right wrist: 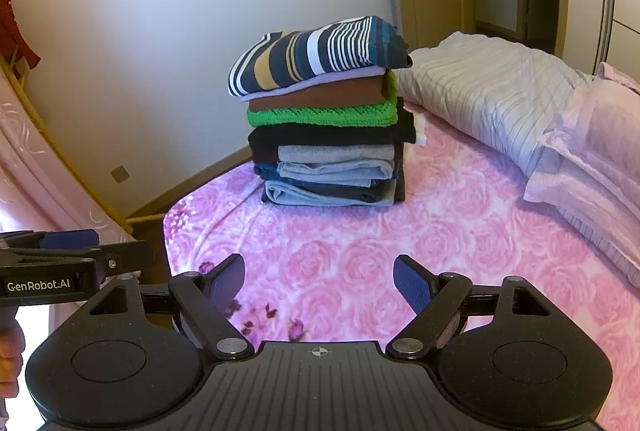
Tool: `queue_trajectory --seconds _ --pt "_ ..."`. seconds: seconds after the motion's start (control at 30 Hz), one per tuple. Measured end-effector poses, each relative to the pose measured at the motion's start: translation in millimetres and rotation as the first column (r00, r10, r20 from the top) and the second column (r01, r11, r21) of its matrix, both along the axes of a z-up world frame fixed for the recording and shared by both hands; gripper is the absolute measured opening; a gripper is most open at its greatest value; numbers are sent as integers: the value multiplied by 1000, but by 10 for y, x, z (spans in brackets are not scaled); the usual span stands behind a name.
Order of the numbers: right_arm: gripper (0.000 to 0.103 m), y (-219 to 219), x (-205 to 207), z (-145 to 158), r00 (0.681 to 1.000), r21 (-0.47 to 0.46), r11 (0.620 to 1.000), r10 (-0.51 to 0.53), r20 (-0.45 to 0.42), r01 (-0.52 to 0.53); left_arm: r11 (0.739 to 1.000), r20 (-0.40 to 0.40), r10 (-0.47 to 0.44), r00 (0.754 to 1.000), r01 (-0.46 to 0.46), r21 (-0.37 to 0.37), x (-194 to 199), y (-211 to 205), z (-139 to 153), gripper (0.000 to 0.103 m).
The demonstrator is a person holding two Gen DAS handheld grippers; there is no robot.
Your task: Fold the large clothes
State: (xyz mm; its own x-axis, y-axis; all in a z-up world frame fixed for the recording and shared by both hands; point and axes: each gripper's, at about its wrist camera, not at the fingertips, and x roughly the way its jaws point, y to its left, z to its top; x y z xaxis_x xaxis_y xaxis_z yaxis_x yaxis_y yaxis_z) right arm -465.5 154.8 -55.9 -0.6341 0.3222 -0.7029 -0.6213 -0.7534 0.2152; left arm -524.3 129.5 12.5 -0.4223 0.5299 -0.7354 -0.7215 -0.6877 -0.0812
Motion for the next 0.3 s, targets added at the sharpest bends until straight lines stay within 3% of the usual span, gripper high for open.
queue_trajectory --seconds 0.3 --pt "79 5 30 -15 1000 -2 1000 -2 0 2 1000 -11 -7 1000 7 2 28 31 -4 81"
